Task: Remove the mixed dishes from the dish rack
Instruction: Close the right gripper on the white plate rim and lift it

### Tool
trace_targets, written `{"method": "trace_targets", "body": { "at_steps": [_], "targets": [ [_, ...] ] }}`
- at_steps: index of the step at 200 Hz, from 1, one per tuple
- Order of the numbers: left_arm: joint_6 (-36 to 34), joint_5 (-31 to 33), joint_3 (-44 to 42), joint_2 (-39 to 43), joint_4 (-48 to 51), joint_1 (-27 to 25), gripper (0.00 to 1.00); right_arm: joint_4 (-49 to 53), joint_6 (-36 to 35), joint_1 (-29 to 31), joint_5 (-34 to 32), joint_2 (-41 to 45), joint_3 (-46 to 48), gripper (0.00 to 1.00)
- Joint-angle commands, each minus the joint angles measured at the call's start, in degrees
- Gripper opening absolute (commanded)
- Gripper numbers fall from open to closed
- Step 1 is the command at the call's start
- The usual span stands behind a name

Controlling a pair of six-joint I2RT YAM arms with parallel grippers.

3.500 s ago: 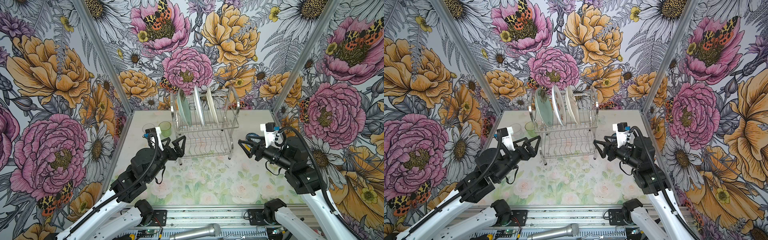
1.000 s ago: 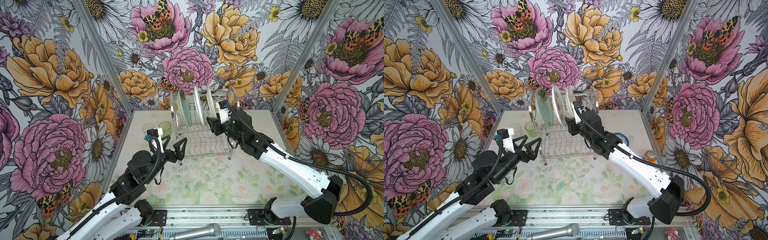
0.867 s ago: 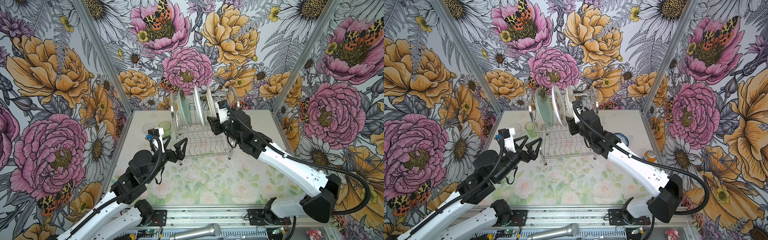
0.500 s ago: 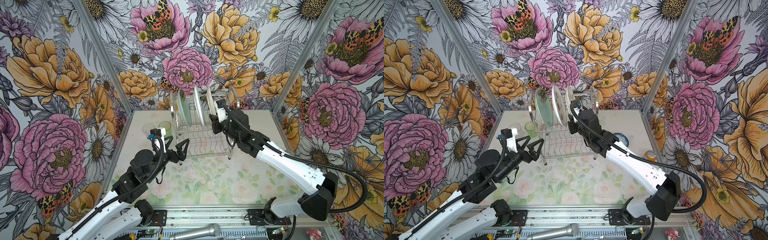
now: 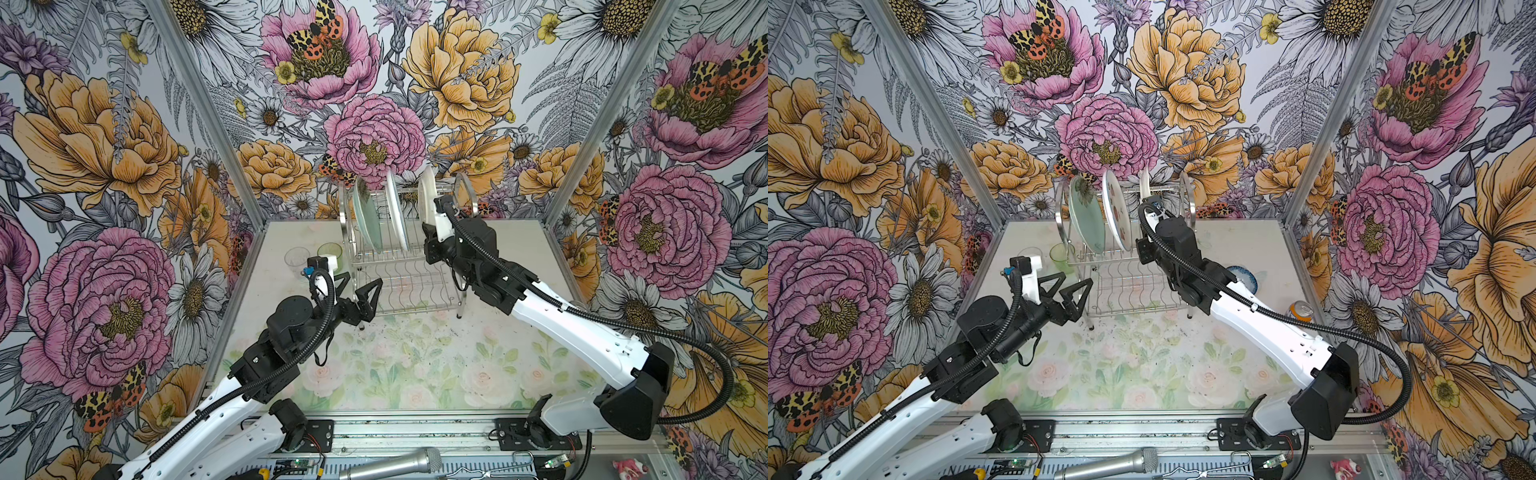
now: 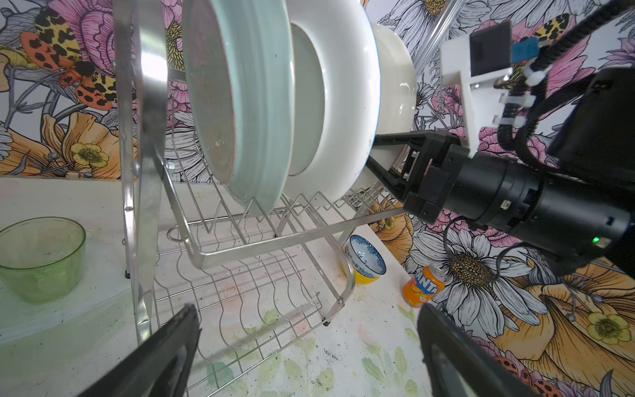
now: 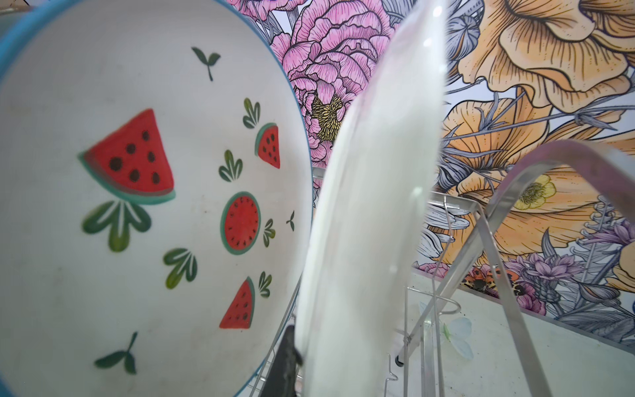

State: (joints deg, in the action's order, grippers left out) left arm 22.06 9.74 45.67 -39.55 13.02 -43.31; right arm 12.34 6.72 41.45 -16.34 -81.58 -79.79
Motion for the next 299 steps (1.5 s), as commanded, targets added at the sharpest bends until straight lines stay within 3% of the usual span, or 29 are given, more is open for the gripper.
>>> {"method": "trace_targets", "body": {
  "at_steps": [1,59,181,243,299],
  "targets": [
    [-0.76,-1.04,0.3,0.07,-1.1,0.57,0.99,-0.48,-0.13,-0.14,-0.88,-1.74,-1.5,0.0],
    [-0.18,-0.77,1.08,-0.02,-0.41,1.03,0.99,-3.54,-3.09,-0.12,0.17,-0.66,-1.08,0.0],
    [0.69,-0.86,1.16,0.7,1.4,2.53,0.99,-22.18,-6.94,-0.08,1.8,9.91,10.61,0.0],
    [0.78,-1.26,1.0,0.53,1.49,3.49,0.99,-24.97,-9.44,-0.07,3.35,12.57,10.97,0.0],
    [0.71,-1.87,1.33,-0.77,1.31,4.72,0.99,-24.36,-7.47,-0.14,7.01,16.45,11.15,0.0]
  ]
}}
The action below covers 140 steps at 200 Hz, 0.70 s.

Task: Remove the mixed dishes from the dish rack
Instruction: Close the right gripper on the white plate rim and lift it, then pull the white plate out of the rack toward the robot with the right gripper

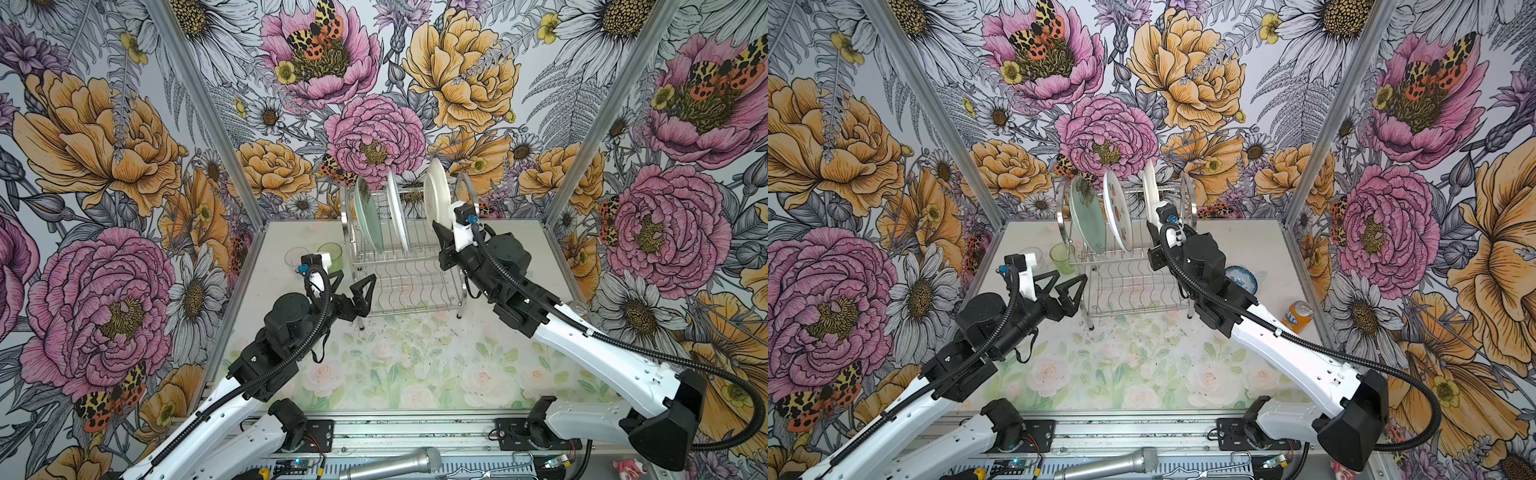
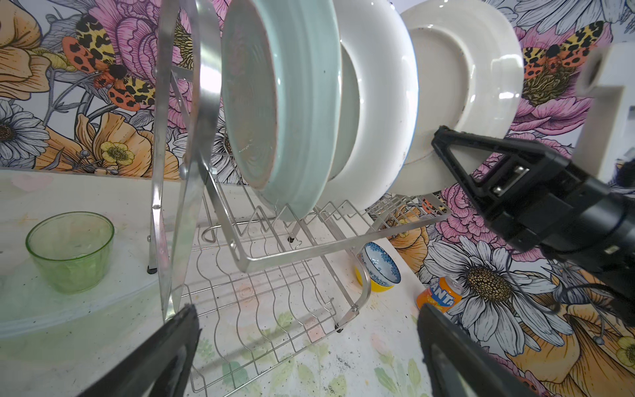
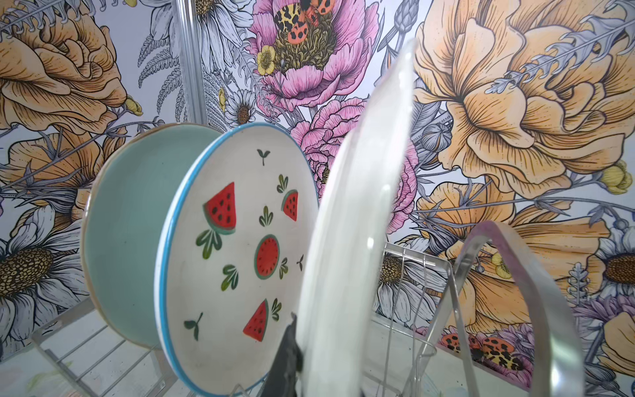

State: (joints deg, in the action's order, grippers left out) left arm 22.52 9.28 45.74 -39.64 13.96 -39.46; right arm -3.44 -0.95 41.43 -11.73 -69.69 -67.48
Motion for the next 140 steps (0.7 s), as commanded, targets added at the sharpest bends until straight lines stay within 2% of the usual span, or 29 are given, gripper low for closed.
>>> {"method": "trace_targets", "body": {
  "at_steps": [1,37,84,140],
  "targets": [
    [0.25,-1.39,1.28,-0.74,0.41,0.88,0.99,-8.5,0.31,-0.08,2.58,4.65,-1.16,0.0],
    [0.06,-1.54,2.24,-1.58,1.21,2.23,0.99,-7.09,1.62,-0.03,8.6,9.2,0.48,0.0],
    [0.01,-1.5,2.33,-1.5,1.57,4.06,0.99,-5.34,2.92,-0.03,12.34,15.44,3.48,0.0],
    [1.6,-0.23,1.37,-0.23,2.48,4.93,0.99,-4.47,5.53,-0.01,20.7,19.02,6.39,0.0]
  ]
}}
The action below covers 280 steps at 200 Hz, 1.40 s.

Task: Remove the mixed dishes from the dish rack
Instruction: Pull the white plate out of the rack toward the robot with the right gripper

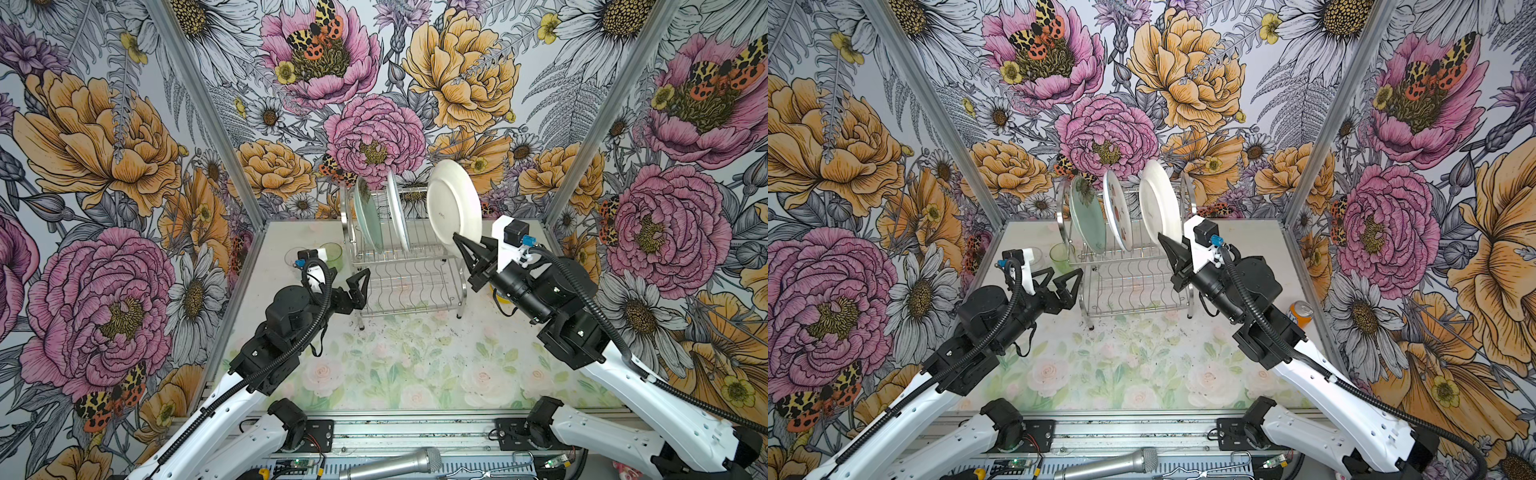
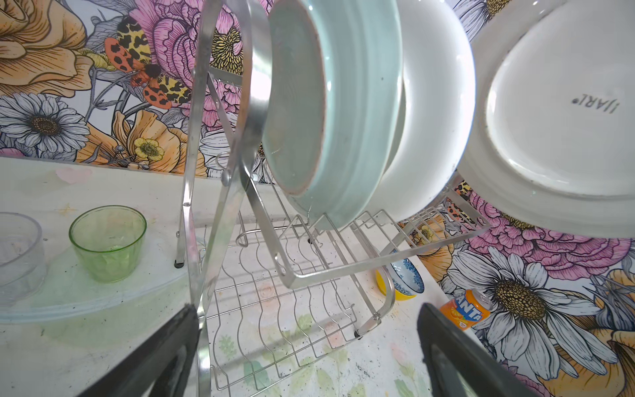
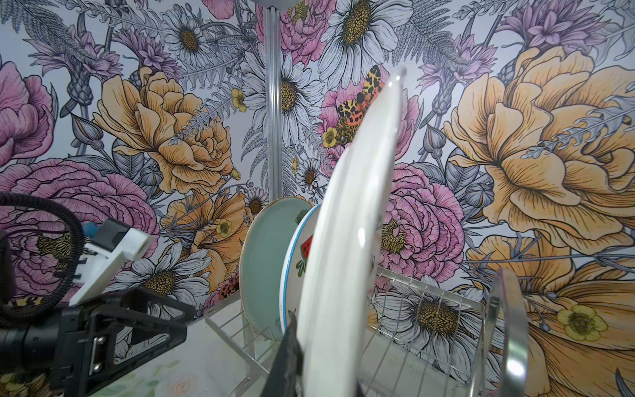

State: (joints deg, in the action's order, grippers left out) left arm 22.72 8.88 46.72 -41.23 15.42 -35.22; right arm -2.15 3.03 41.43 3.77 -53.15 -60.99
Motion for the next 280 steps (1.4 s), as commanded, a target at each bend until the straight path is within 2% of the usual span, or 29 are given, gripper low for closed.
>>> {"method": "trace_targets", "body": {
  "at_steps": [1,90,122,137,204,231,280],
  "targets": [
    [1.43,0.21,0.34,1.44,1.01,0.68,0.99,-5.71,1.55,0.02,5.29,2.54,-0.06,0.0],
    [2.16,2.65,0.47,4.16,4.24,1.0,0.99,-5.41,5.16,0.14,13.33,4.74,2.43,0.0],
    [1.89,2.67,0.49,4.85,4.84,1.1,0.99,-5.43,6.03,0.2,13.93,6.96,3.15,0.0],
    [1.77,4.7,0.75,4.93,5.12,1.19,0.99,-5.02,6.1,0.23,14.19,7.49,3.5,0.0],
    [1.71,4.59,0.69,4.38,5.24,1.47,0.99,-2.77,6.12,0.23,15.65,9.0,5.02,0.0],
    [1.8,4.12,0.81,4.22,5.23,1.47,0.99,-1.28,6.38,0.19,13.47,9.53,5.99,0.0],
    [2.82,4.06,0.08,3.9,4.55,1.48,0.99,0.07,6.73,0.25,15.64,9.29,7.16,0.0]
  ]
}}
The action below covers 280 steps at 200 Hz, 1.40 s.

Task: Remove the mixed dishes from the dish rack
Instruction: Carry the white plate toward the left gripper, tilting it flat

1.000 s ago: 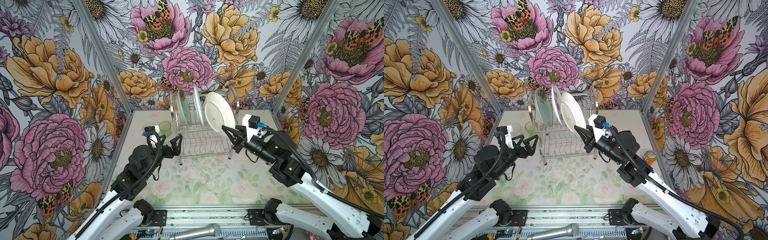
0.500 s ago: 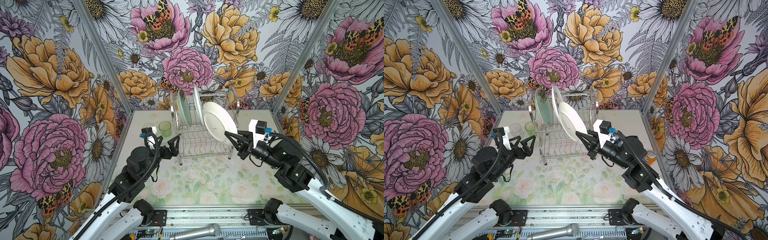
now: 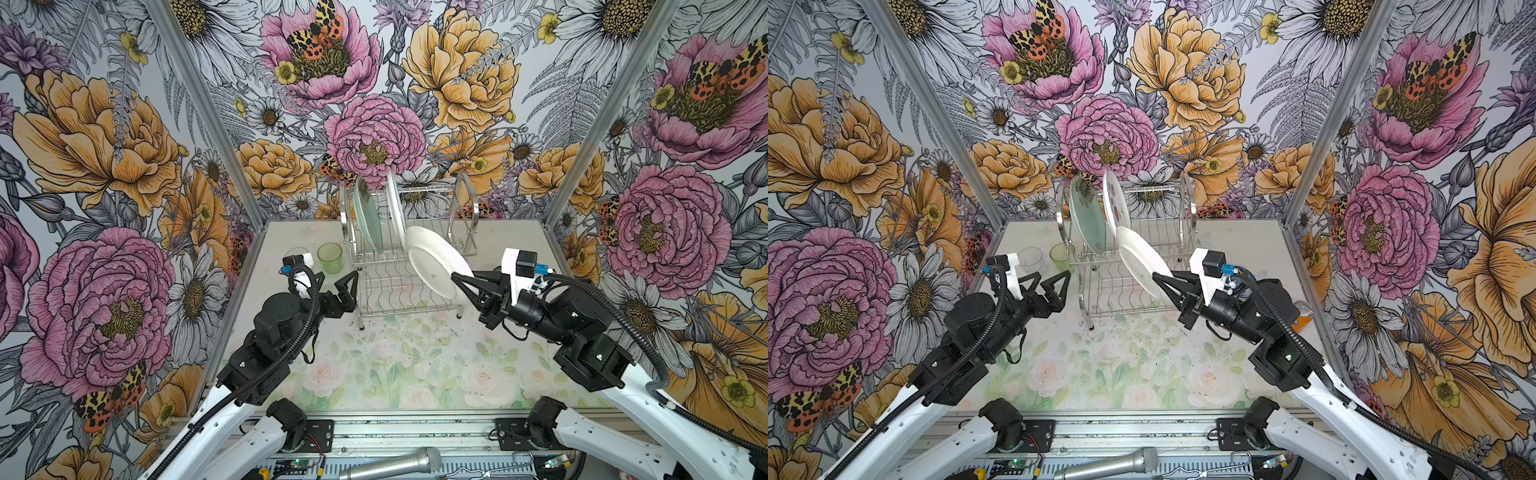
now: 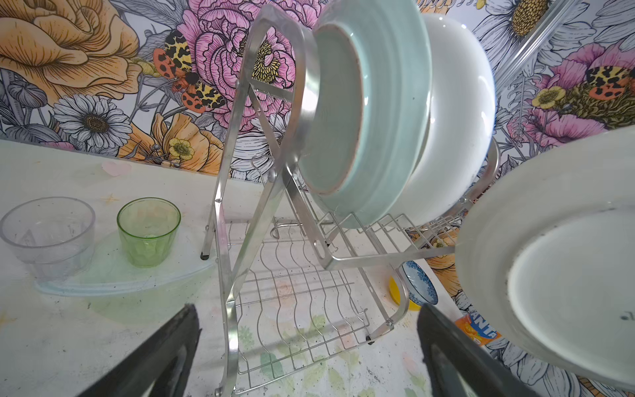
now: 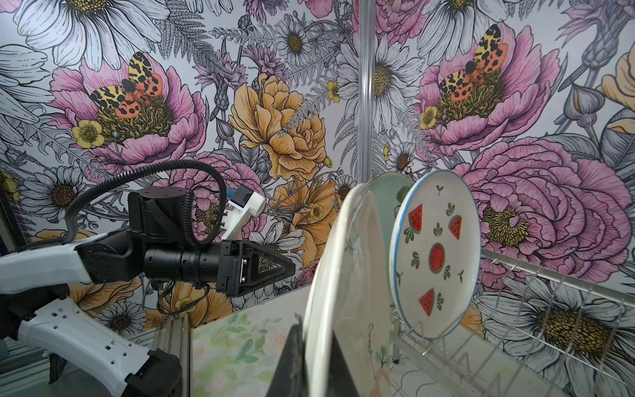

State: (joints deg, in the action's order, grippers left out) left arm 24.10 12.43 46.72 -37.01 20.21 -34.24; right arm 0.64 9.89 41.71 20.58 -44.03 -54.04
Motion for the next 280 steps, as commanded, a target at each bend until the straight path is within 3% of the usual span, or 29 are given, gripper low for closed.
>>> {"method": "trace_targets", "body": {
  "at_steps": [1,119,218,280],
  "targets": [
    [1.46,0.46,0.06,-0.33,-0.24,0.49,0.99,-2.7,-0.09,-0.04,-1.25,0.17,0.27,0.0],
    [5.73,0.26,-0.94,-2.02,-1.36,0.58,0.99,-1.74,0.12,0.12,1.42,-4.93,3.07,0.0],
    [10.81,2.29,-0.9,-1.14,3.48,0.66,0.99,-2.31,-0.75,1.56,3.75,-9.69,3.18,0.0],
    [16.63,0.0,-2.15,0.57,8.0,0.75,0.99,-1.9,-2.51,4.54,3.05,-12.75,2.44,0.0]
  ]
}}
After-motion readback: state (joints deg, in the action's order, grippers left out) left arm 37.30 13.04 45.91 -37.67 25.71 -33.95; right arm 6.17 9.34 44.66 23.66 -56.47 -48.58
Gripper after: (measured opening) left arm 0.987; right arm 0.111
